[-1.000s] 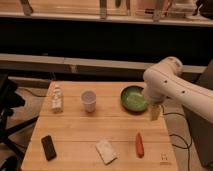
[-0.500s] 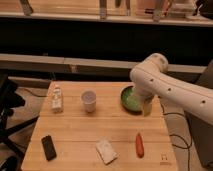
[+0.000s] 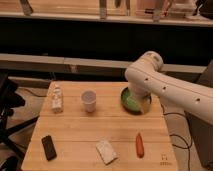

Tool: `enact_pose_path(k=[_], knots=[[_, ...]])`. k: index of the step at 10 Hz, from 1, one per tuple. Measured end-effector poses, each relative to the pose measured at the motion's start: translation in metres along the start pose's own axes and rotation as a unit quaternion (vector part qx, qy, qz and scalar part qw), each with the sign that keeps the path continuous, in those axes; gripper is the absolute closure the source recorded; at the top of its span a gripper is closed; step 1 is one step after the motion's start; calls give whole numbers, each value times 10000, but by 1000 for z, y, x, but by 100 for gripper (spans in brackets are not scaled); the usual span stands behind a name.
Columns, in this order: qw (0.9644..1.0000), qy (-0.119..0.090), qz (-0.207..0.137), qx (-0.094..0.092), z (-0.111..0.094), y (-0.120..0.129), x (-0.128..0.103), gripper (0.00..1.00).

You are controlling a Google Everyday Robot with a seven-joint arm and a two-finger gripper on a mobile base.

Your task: Pick up the ceramic cup

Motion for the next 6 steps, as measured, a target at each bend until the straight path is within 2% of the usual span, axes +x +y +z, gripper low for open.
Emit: enact_pose_path(k=[3,6], knots=[[9993,-8,-344,122,-4,-22,-29,20],[9975,33,-682,182,-5,-30,-31,20]])
